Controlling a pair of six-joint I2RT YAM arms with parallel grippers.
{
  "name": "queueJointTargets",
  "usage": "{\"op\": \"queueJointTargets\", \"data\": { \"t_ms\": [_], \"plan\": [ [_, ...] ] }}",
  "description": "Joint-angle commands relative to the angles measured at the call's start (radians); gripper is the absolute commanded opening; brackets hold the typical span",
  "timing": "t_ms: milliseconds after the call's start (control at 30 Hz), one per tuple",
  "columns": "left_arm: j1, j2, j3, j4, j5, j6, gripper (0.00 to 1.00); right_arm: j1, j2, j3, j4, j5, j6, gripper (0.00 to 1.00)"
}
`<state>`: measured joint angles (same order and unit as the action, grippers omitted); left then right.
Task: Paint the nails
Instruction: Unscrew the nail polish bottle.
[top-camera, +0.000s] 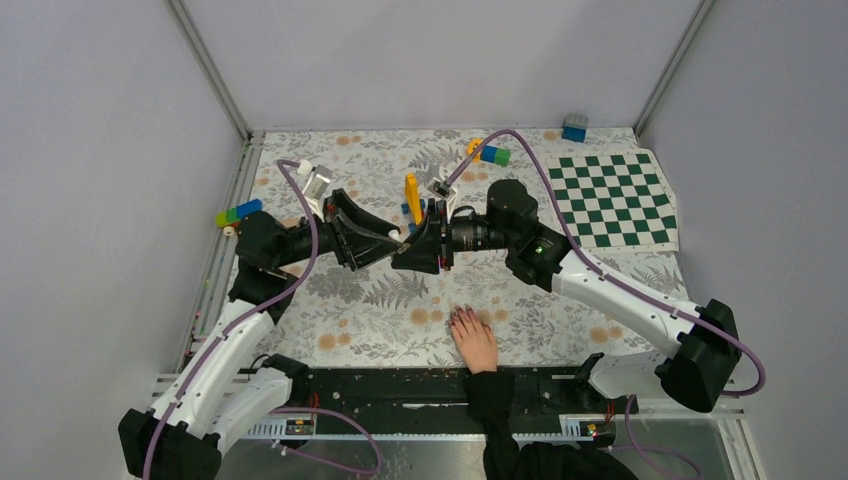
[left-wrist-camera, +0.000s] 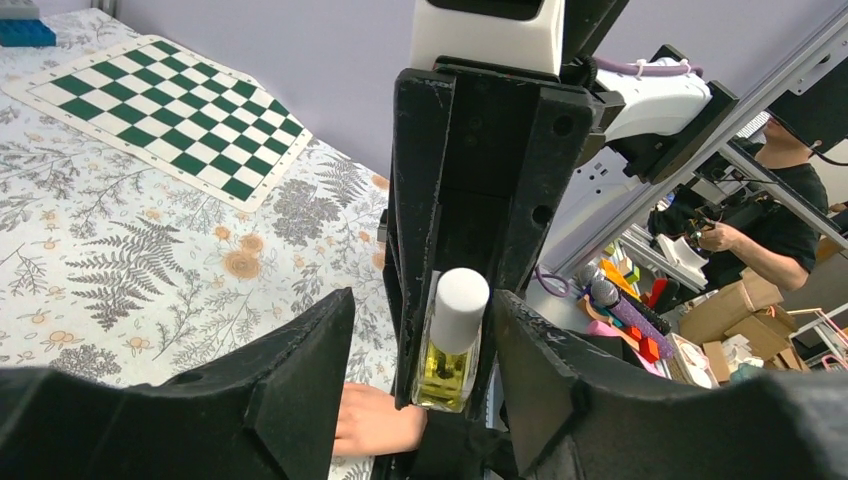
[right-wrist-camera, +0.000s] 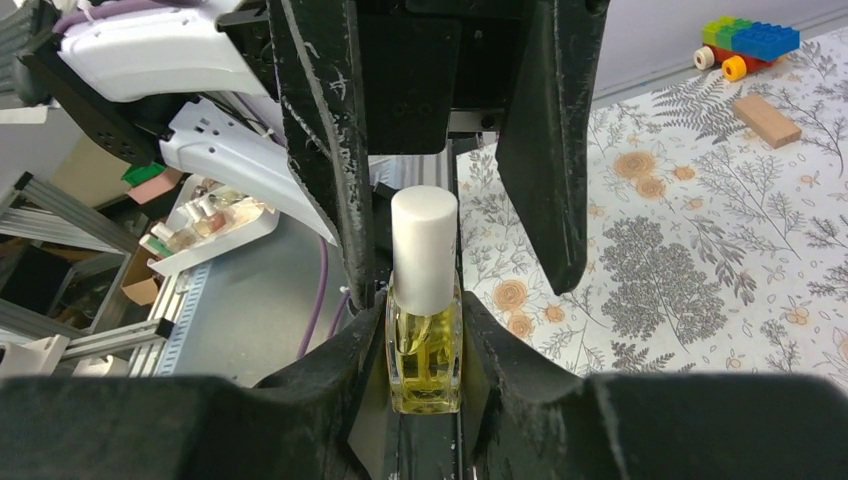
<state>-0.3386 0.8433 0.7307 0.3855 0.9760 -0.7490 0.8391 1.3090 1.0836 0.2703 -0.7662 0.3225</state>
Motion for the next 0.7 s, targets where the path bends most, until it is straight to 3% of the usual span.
{"op": "queueJointTargets", "data": {
  "t_ms": [0,300,433,467,667],
  "plan": [
    [-0.014,0.011,0.033,0.04,0.025,-0.001,0.52,0.019,-0.016,0.057,-0.03,0.032,-0.048,0.0],
    [-0.041,0.04,0.041,0.045,0.064,-0.003,0.2,0.025,-0.024,0.058,-0.074,0.099,-0.085,0.0],
    [-0.059,0.046,0.044,0.043,0.077,0.006,0.0,0.024,-0.03,0.057,-0.074,0.131,-0.081,0.0],
    [-0.059,0.046,0.042,0.042,0.073,0.006,0.0,0.024,-0.033,0.054,-0.069,0.14,-0.078,0.0],
    [-0.062,0.03,0.025,0.042,0.016,0.006,0.0,0.025,-0.053,0.012,-0.032,0.208,-0.063,0.24]
  ]
}}
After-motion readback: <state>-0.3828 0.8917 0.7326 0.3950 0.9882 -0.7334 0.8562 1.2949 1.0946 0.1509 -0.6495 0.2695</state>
